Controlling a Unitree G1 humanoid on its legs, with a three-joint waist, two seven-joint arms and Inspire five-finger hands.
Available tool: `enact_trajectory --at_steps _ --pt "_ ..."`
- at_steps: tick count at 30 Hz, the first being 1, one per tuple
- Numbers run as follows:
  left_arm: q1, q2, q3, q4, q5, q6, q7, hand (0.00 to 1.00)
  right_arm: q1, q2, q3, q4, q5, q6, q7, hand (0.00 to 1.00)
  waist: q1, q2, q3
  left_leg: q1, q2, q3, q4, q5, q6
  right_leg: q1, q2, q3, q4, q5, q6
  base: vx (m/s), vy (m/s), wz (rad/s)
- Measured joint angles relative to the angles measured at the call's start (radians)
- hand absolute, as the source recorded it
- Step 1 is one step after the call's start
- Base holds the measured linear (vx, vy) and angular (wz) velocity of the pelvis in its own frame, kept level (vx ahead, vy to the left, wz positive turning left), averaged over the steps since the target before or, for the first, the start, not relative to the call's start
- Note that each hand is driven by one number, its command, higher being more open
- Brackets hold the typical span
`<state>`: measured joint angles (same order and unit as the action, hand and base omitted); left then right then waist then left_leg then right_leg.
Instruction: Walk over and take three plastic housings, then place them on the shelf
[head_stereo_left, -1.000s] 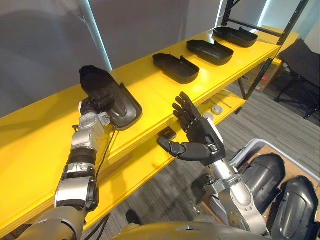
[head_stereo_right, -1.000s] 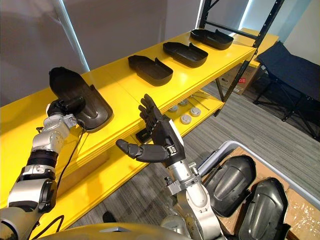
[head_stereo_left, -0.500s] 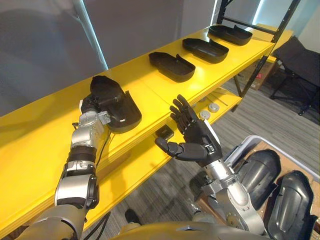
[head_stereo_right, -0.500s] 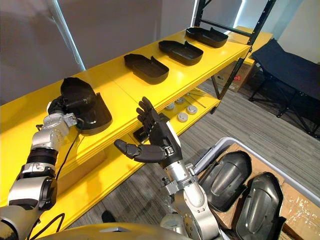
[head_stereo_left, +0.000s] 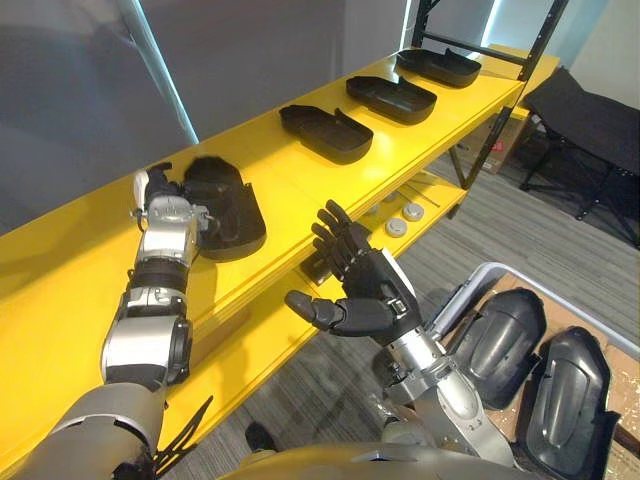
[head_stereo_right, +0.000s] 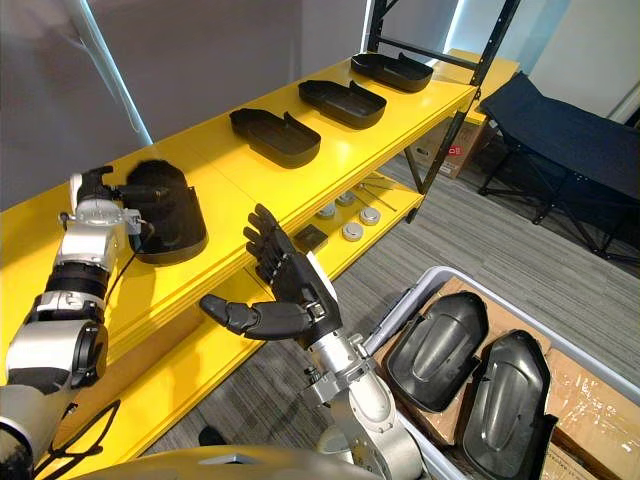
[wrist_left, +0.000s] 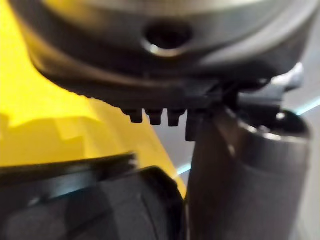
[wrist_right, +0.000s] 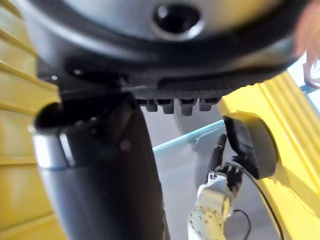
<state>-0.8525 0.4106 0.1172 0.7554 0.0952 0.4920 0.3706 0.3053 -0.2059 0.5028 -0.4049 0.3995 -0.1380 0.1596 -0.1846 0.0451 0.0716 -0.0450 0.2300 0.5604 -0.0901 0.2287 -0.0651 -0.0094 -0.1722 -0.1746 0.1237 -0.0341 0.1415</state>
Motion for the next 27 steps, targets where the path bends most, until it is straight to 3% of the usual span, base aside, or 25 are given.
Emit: enact_trajectory --at_steps 8,11,13,16,18,22,23,24,27 --pt "-0.041 0.000 -0.066 0.000 0.112 0.076 0.011 1.00 0.004 0.000 0.115 0.000 -0.011 0.000 -0.065 1.00 0.002 0.005 -0.001 0.000 0.000 -0.012 0.000 -0.002 -0.001 0.010 0.000 -0.014 -0.001 -0.002 -0.002 0.01 -0.003 0.04" --pt "-0.046 0.000 -0.070 0.000 0.076 0.077 0.015 1.00 0.007 0.000 0.116 0.000 -0.042 0.000 -0.085 1.00 0.012 0.006 -0.002 0.000 0.000 -0.012 0.000 -0.002 -0.001 0.010 0.000 -0.014 -0.002 -0.001 -0.002 0.00 0.000 0.00" --pt "-0.046 0.000 -0.070 0.004 -0.060 0.052 0.041 1.00 0.014 0.000 0.115 0.000 -0.071 0.000 -0.102 1.00 0.018 0.008 -0.003 0.000 0.000 -0.012 0.000 -0.002 -0.001 0.011 0.000 -0.015 -0.003 -0.001 -0.002 0.00 0.000 0.00" --pt "-0.038 -0.007 -0.080 0.012 -0.262 -0.067 0.085 1.00 0.020 0.000 0.114 0.000 -0.114 -0.003 -0.108 1.00 0.019 0.007 -0.003 -0.001 -0.001 -0.014 0.000 -0.001 0.000 0.012 -0.001 -0.017 -0.002 0.000 -0.001 0.00 0.000 0.02" --pt "-0.024 -0.009 -0.134 -0.027 -0.348 -0.214 0.131 1.00 0.021 0.000 0.115 0.000 -0.166 -0.008 -0.107 1.00 0.018 0.007 -0.003 -0.001 -0.004 -0.025 0.000 0.001 0.001 0.020 -0.004 -0.028 -0.002 0.000 -0.001 0.01 -0.003 0.11" --pt "0.115 -0.009 -0.180 -0.376 -0.407 -0.414 0.174 1.00 0.003 -0.001 0.093 0.000 -0.142 -0.020 -0.101 1.00 0.033 0.009 -0.003 -0.002 -0.009 -0.053 0.000 0.001 0.001 0.036 -0.007 -0.049 -0.002 -0.005 -0.002 0.02 -0.006 0.16" --pt "0.177 -0.010 -0.181 -0.500 -0.407 -0.449 0.175 1.00 -0.014 -0.001 0.083 0.001 -0.139 -0.021 -0.101 1.00 0.045 0.011 -0.003 -0.002 -0.010 -0.068 0.000 0.002 0.001 0.044 -0.007 -0.063 -0.001 -0.010 -0.002 0.01 -0.012 0.22" --pt "0.213 -0.011 -0.181 -0.560 -0.412 -0.460 0.175 1.00 -0.023 -0.001 0.078 0.002 -0.139 -0.021 -0.102 1.00 0.049 0.013 -0.003 -0.002 -0.010 -0.078 0.000 0.003 0.001 0.051 -0.007 -0.072 0.000 -0.013 -0.002 0.01 -0.028 0.41" --pt "0.463 -0.030 -0.177 -0.838 -0.477 -0.470 0.139 1.00 -0.087 -0.004 0.058 0.037 -0.147 -0.021 -0.130 1.00 0.098 0.022 -0.007 -0.006 -0.014 -0.139 0.000 0.008 -0.005 0.079 -0.007 -0.130 0.026 -0.050 -0.003 0.00 -0.050 0.58"
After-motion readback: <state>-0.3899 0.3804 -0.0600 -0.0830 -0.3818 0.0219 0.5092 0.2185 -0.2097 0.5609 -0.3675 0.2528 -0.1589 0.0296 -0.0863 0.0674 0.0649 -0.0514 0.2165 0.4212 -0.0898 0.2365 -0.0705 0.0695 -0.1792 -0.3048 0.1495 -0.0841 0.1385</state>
